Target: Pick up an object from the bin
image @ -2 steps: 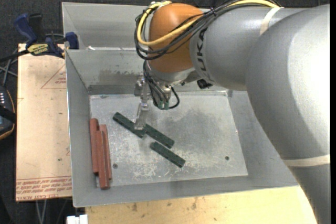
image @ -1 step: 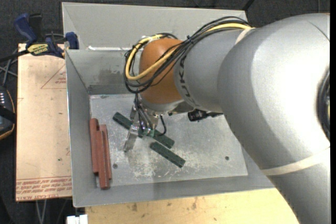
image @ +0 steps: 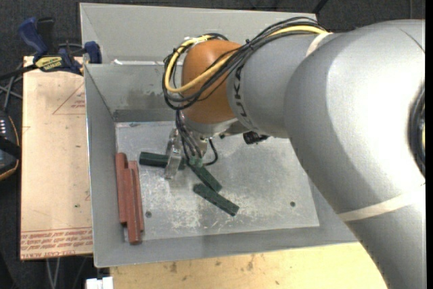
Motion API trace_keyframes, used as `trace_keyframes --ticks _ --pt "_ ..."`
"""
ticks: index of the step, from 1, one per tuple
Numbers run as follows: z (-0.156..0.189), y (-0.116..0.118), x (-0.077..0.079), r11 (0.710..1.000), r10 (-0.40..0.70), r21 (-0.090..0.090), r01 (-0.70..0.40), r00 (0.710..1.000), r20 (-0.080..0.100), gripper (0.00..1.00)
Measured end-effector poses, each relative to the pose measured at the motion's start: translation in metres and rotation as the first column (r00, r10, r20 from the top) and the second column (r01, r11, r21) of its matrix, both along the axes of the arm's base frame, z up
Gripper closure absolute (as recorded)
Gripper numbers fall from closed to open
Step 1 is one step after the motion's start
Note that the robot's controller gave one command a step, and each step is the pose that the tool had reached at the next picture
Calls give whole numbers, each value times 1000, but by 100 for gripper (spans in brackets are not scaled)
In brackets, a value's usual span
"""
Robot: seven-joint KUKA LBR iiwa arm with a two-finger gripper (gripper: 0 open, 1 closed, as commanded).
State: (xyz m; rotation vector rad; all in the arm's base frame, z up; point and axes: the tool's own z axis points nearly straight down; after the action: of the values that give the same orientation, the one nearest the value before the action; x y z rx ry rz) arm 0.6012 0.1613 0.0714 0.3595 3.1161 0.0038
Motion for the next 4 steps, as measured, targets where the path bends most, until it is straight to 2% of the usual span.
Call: trace_keyframes --ticks 2,3,4 --pt "3 0 -1 1000 0 -1 0 1000 -2 100" --pt "12 0 -2 1000 0 -2 0 1000 -8 100" --pt "27 0 -2 1000 0 -1 0 1000 -7 100"
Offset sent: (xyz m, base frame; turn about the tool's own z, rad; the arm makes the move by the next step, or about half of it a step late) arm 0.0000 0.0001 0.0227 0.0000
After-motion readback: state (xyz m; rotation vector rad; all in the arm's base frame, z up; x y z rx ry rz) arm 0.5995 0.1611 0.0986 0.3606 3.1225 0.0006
